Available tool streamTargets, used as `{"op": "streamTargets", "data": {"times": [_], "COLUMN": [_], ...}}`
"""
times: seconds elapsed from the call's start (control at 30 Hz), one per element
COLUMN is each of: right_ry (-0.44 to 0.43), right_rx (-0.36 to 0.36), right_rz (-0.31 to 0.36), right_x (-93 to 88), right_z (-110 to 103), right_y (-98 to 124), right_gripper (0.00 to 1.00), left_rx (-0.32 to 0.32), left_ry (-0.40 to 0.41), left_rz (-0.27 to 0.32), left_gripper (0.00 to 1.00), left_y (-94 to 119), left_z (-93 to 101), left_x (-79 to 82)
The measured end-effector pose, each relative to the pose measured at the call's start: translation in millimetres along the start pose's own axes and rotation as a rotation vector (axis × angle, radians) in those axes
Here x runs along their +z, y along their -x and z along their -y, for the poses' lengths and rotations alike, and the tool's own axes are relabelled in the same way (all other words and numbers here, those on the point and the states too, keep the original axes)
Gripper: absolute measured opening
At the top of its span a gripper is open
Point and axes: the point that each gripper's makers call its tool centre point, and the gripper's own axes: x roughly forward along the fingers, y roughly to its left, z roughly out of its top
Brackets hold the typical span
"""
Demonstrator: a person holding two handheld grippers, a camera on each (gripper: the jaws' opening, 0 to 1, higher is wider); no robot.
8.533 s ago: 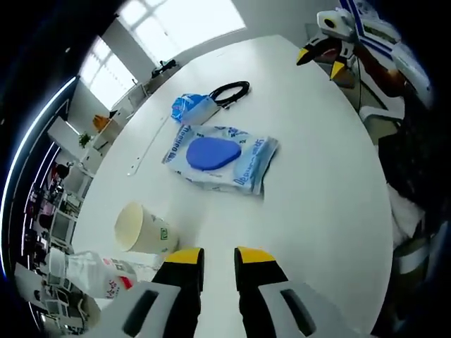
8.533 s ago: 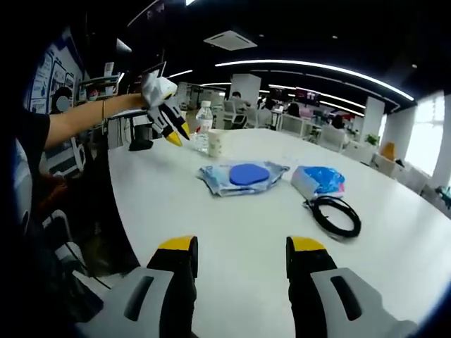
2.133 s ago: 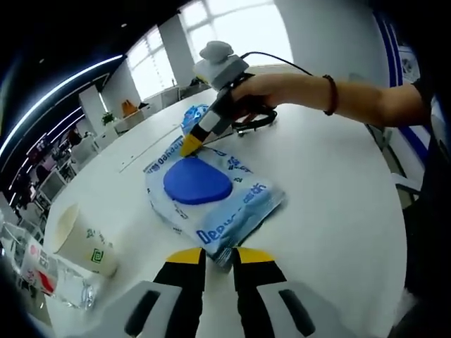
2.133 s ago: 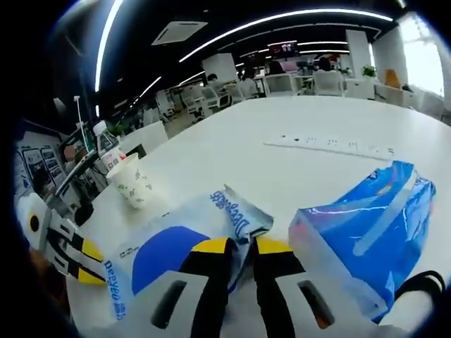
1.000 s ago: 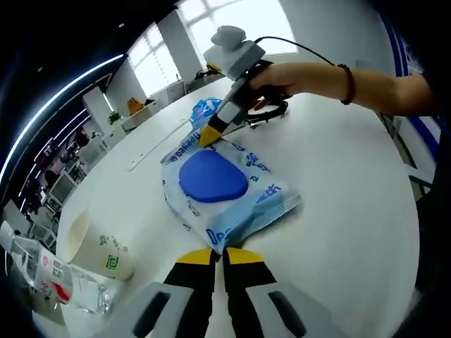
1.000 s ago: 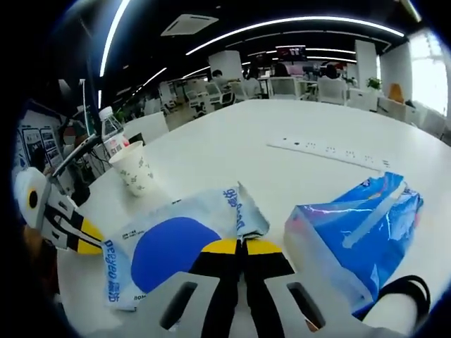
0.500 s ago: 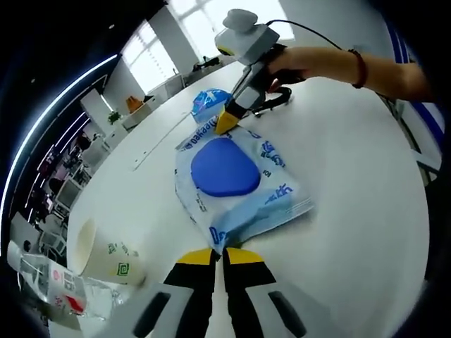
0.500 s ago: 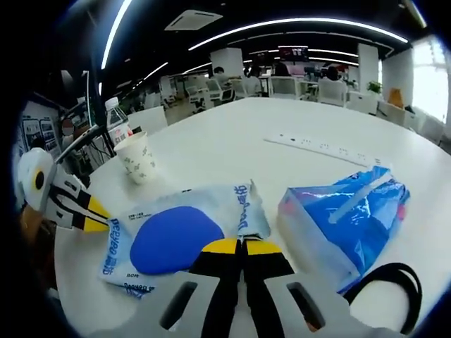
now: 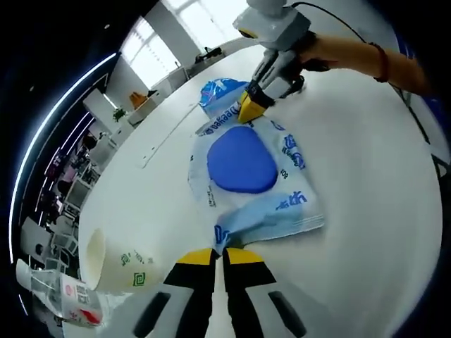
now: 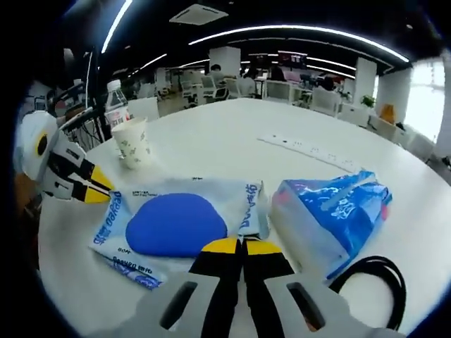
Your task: Arrange the tabletop items into an orderly group along one side of the table until the central work area is clear of visible clutter.
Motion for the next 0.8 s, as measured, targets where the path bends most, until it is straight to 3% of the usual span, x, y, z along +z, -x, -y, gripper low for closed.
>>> {"op": "streamTargets", "data": {"times": [0.37,0.8], "right_ry": [0.003,-0.025], "right_rx": [0.003,-0.023], "right_rz": [-0.011,0.026], "right_x": [-4.5,-1.5], "right_z": [4,7], "right_y": [5,4], "right_gripper": [0.0,0.0], "left_rx": [0.029,0.05], "left_ry": [-0.074,-0.098], "left_rz": [-0.053,-0.057], "left_gripper": [0.02,0.02], "left_y": [-9,-7], "left_z": [-7.9,-15.9], "left_x": [4.6,7.0]}}
